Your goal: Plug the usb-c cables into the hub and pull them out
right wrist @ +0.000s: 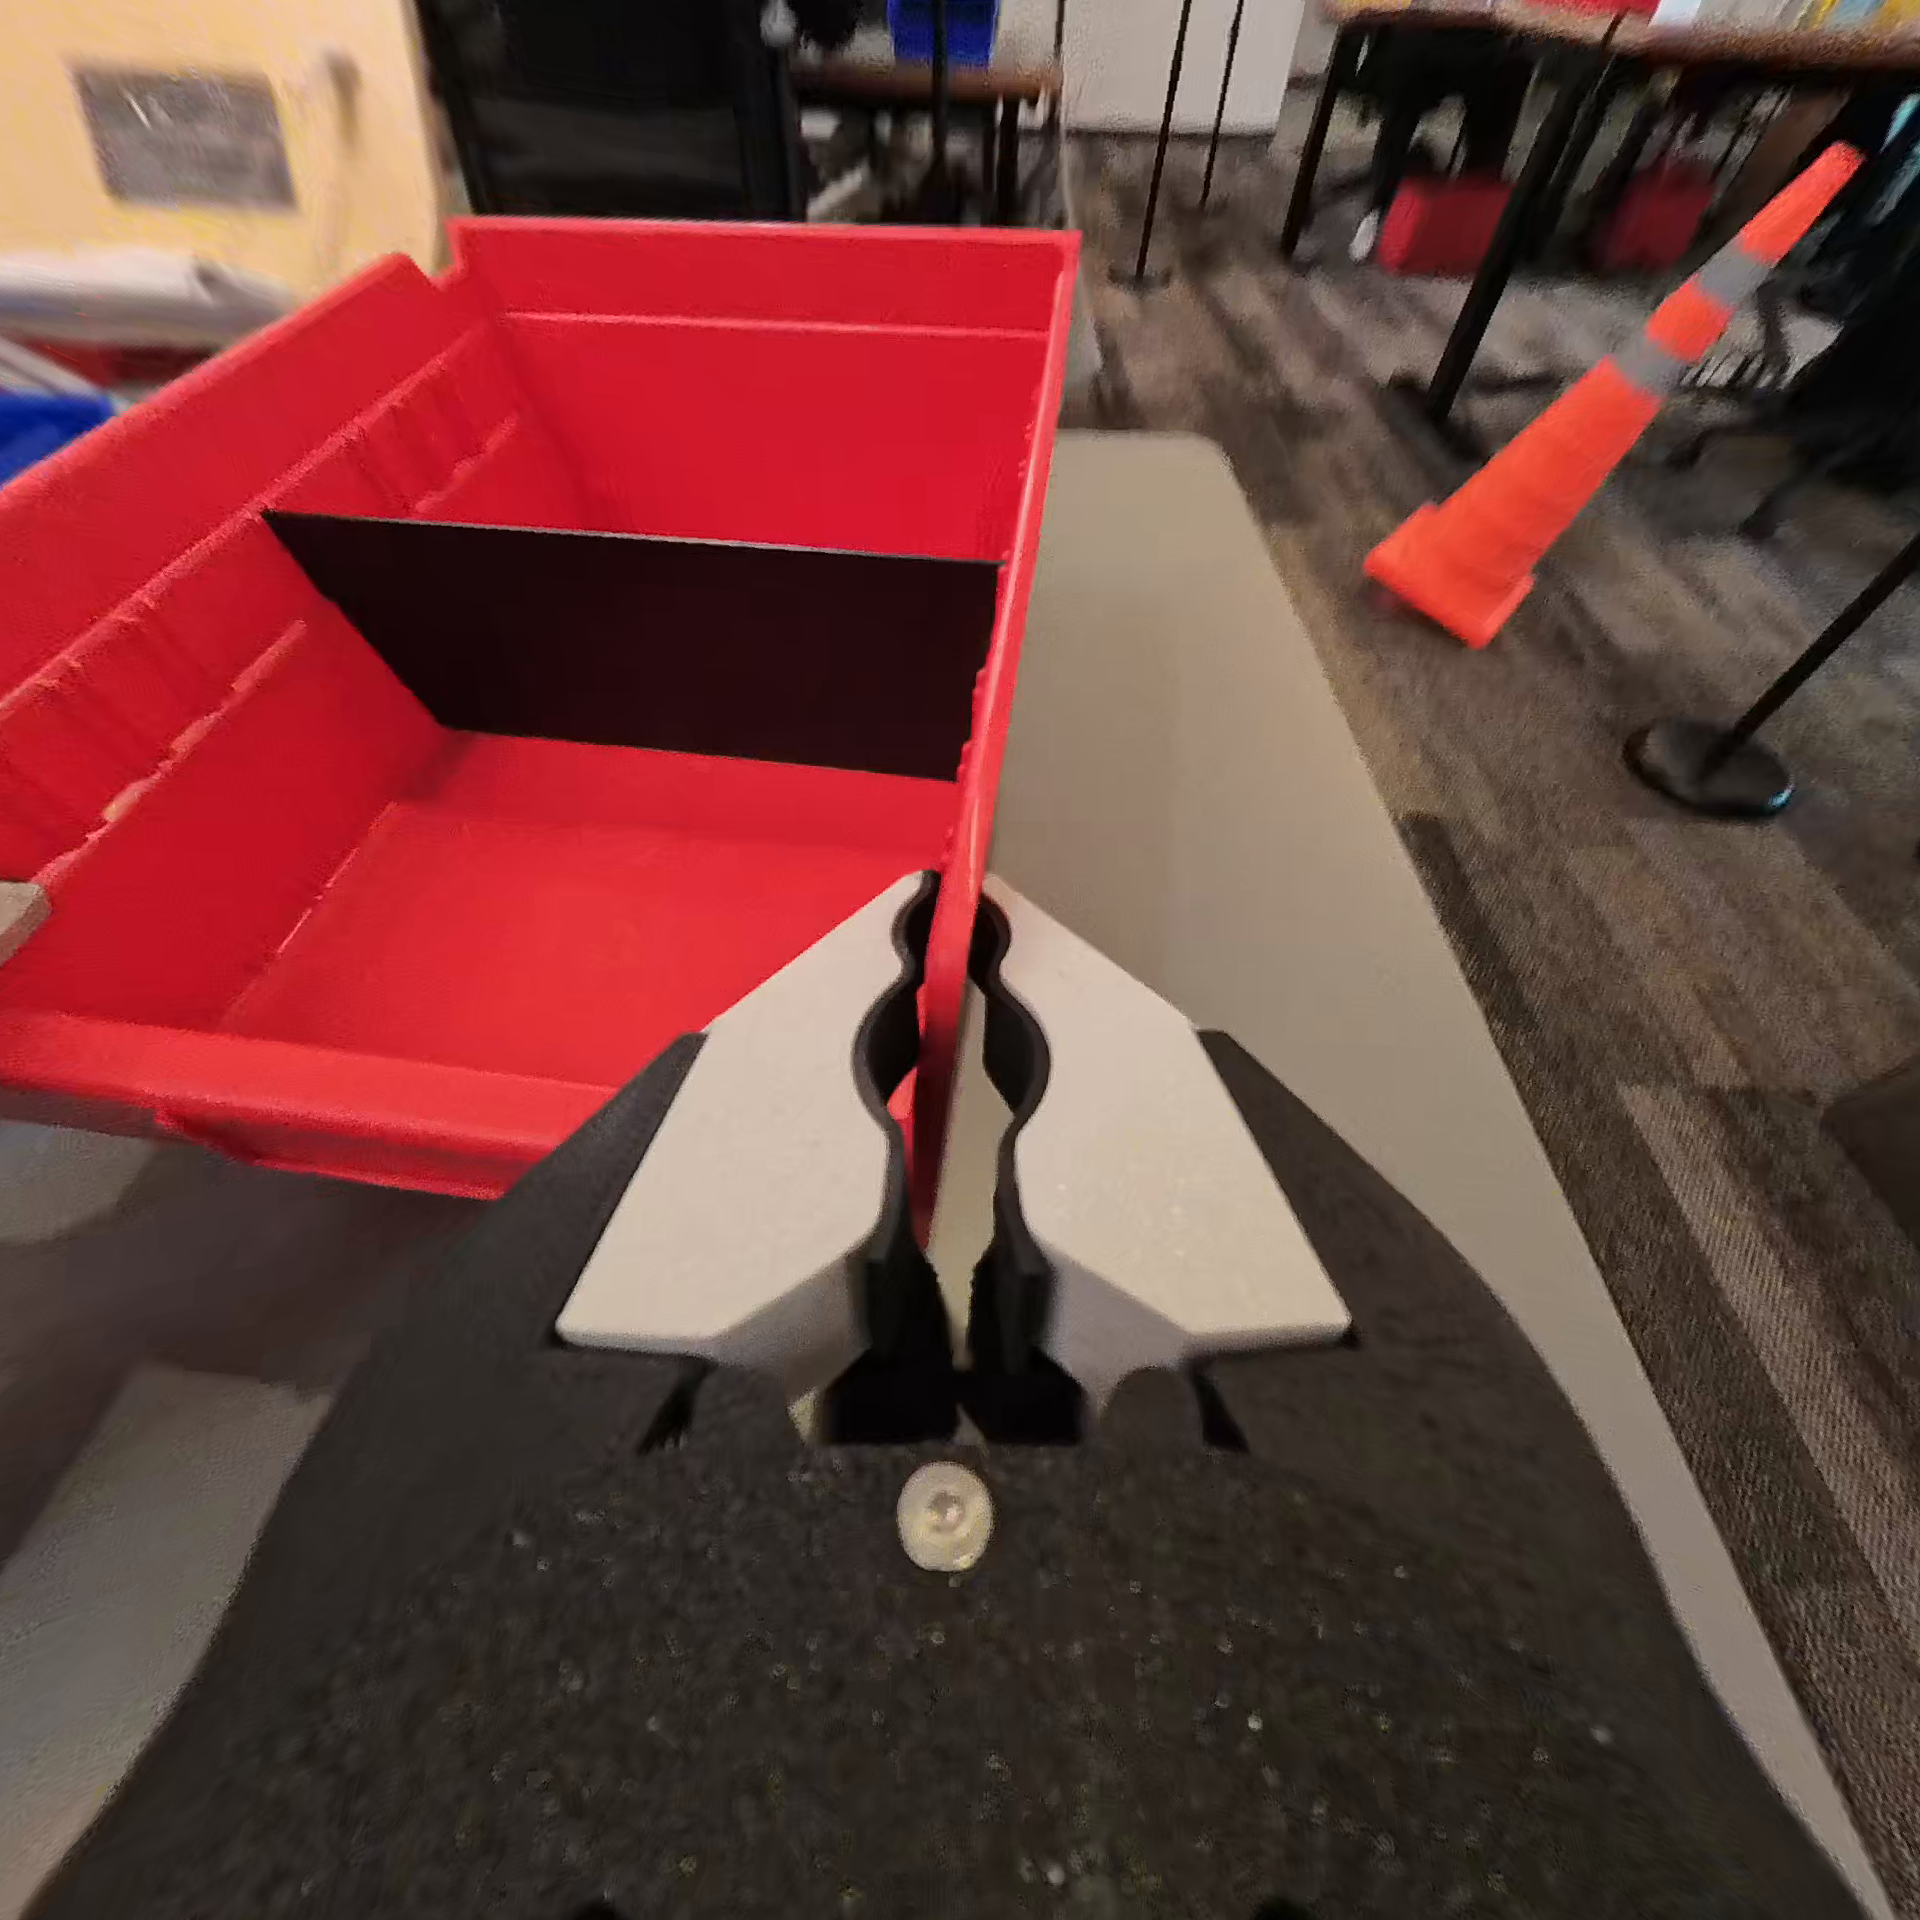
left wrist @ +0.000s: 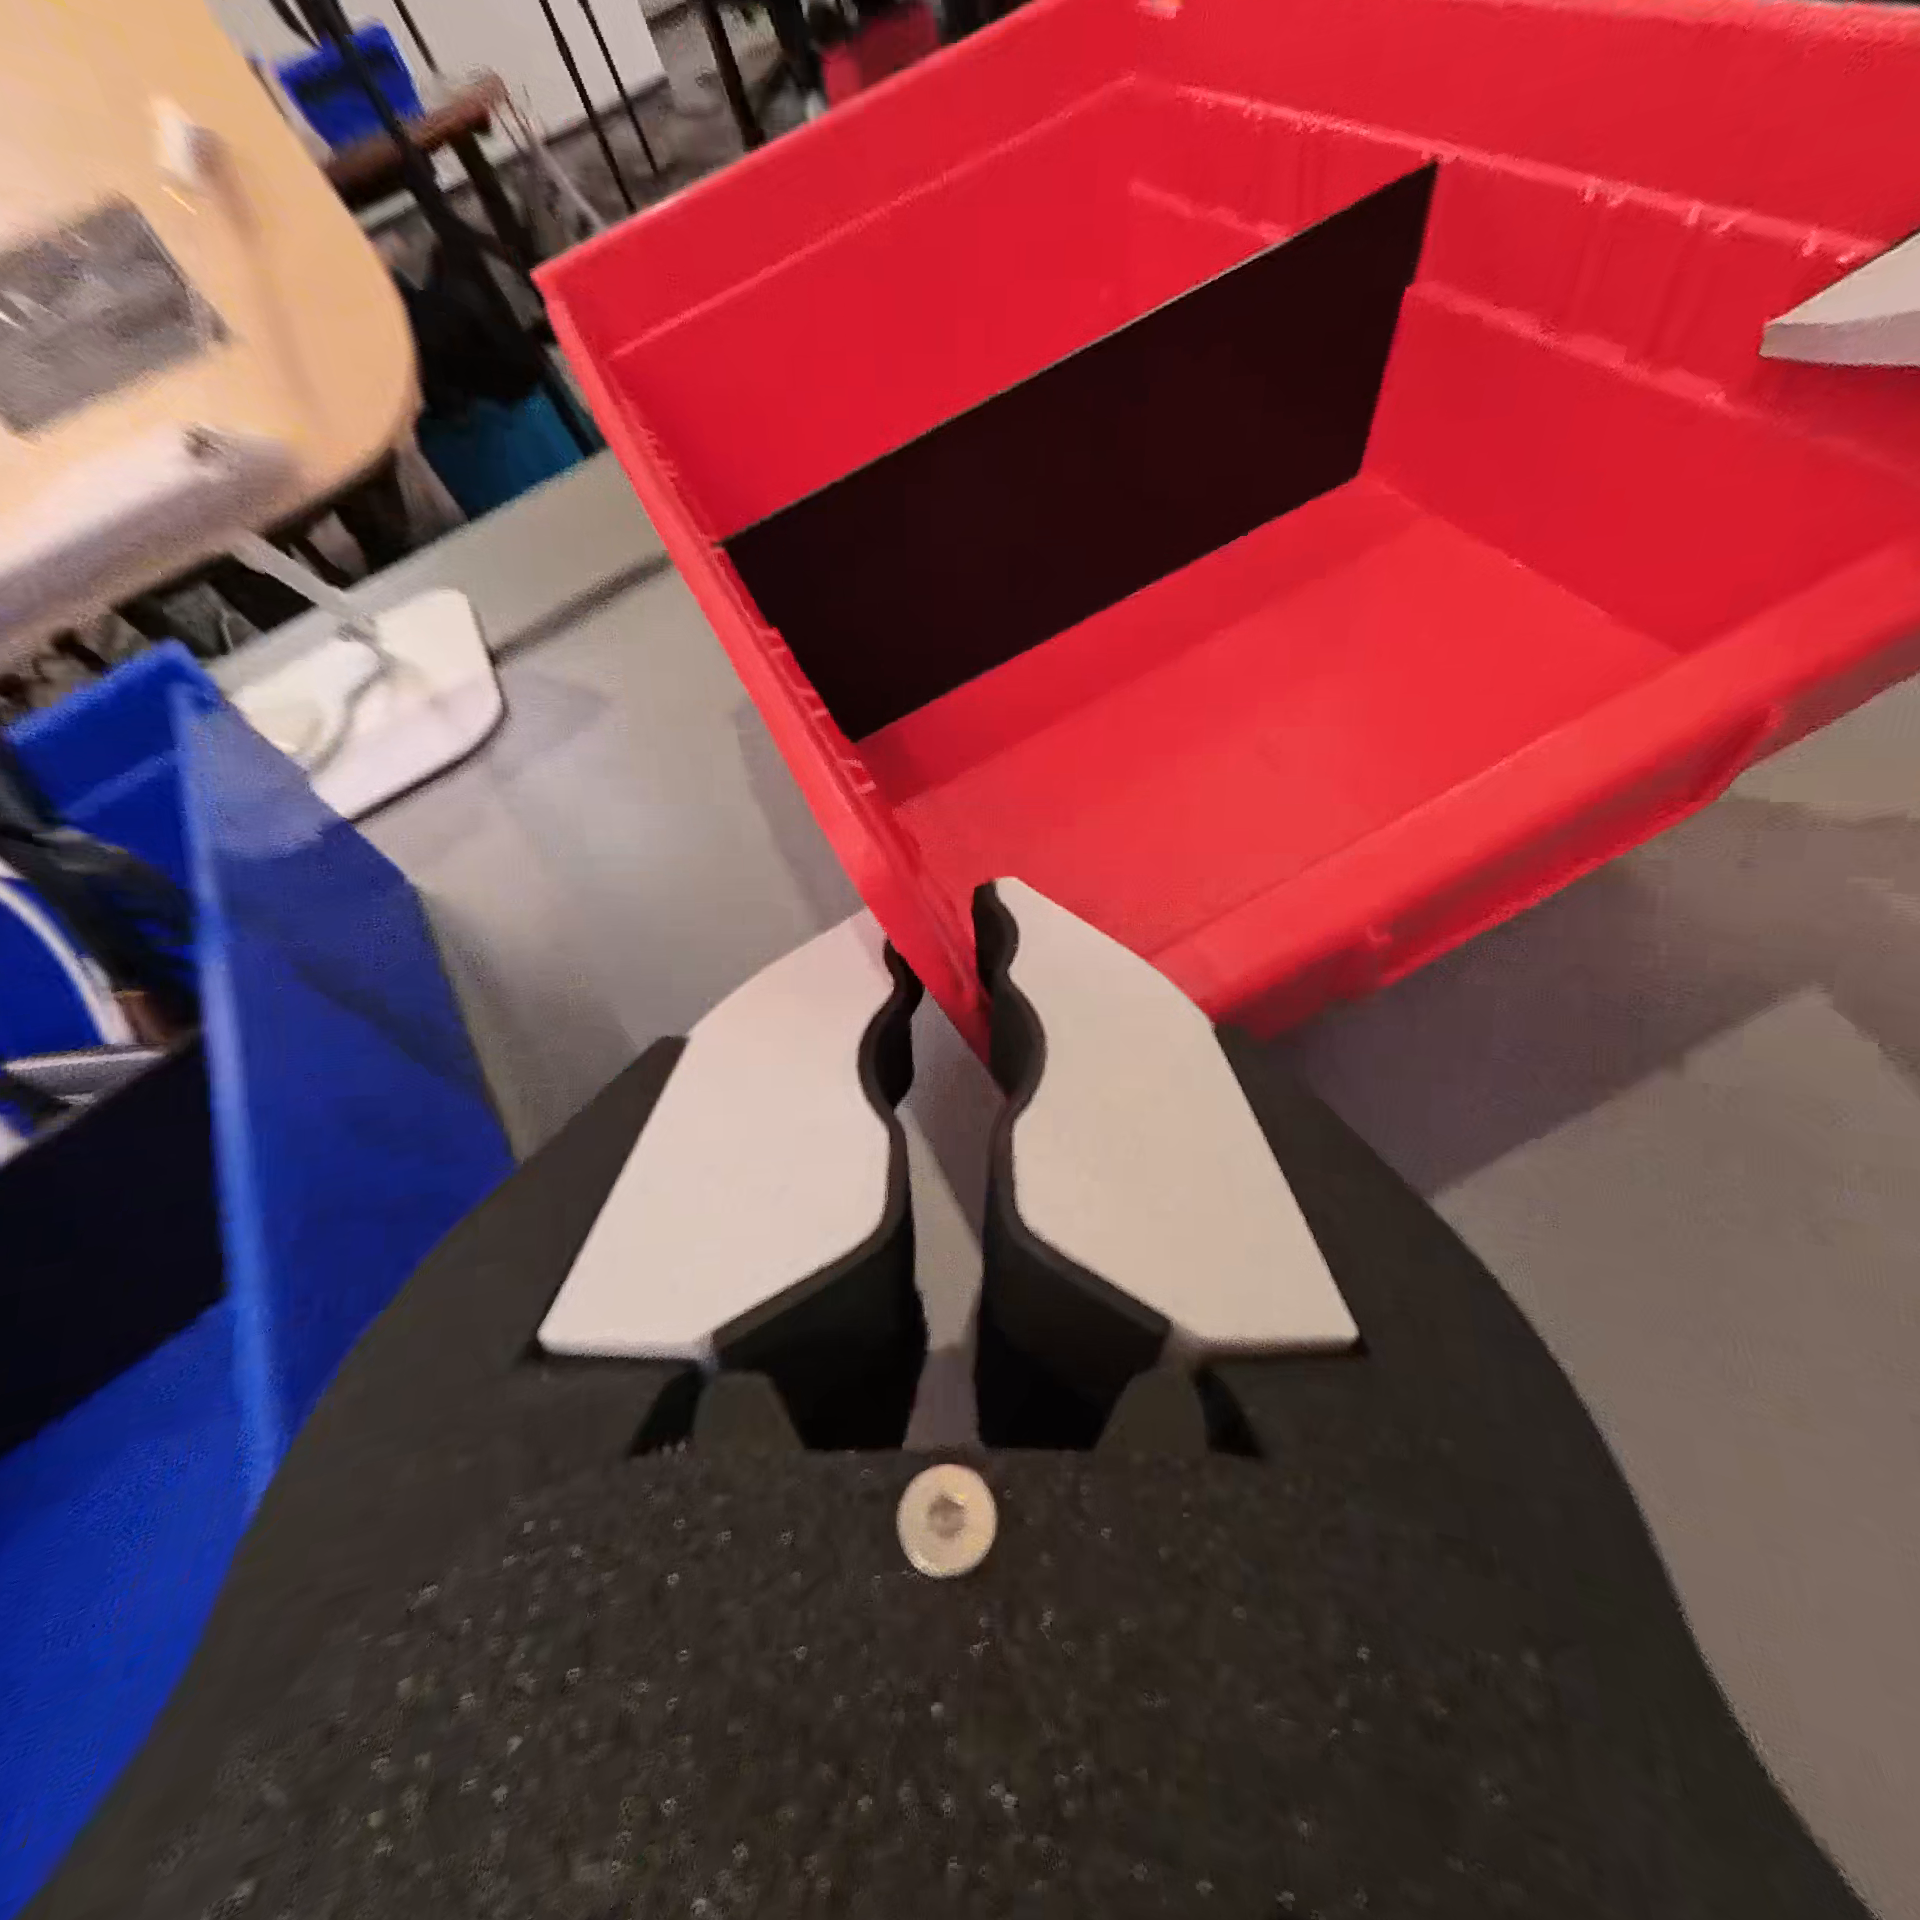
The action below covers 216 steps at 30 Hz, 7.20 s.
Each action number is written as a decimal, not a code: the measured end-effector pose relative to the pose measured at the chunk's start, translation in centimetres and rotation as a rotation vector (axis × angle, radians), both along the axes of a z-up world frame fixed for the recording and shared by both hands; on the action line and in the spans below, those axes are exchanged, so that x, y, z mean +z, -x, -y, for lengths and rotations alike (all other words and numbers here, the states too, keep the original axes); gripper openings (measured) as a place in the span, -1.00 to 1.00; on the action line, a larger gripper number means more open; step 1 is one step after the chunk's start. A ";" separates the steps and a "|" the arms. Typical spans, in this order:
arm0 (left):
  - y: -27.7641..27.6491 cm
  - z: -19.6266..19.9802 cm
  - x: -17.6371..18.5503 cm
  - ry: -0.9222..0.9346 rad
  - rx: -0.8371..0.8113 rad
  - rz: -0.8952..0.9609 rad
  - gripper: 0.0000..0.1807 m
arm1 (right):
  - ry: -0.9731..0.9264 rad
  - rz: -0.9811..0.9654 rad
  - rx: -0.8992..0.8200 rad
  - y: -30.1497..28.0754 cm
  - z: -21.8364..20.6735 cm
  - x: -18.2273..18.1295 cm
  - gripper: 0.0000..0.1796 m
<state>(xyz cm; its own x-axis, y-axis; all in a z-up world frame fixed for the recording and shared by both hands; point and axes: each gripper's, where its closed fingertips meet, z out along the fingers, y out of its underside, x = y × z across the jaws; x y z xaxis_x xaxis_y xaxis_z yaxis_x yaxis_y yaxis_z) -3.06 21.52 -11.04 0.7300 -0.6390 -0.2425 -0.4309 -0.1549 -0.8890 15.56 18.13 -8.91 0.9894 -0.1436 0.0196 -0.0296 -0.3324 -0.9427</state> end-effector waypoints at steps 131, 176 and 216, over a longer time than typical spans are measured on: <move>40.4 -1.2 -2.0 0.166 0.372 0.248 -0.48 | 0.074 -0.033 0.205 11.4 3.7 -4.0 -0.16; 43.8 -26.7 -7.3 0.226 -0.568 -1.127 -0.69 | 0.030 -0.090 0.311 14.8 0.3 -5.2 -0.14; 28.8 -6.4 40.4 -1.178 -0.162 -0.740 -0.90 | -0.257 0.142 0.617 25.9 1.7 6.1 -0.20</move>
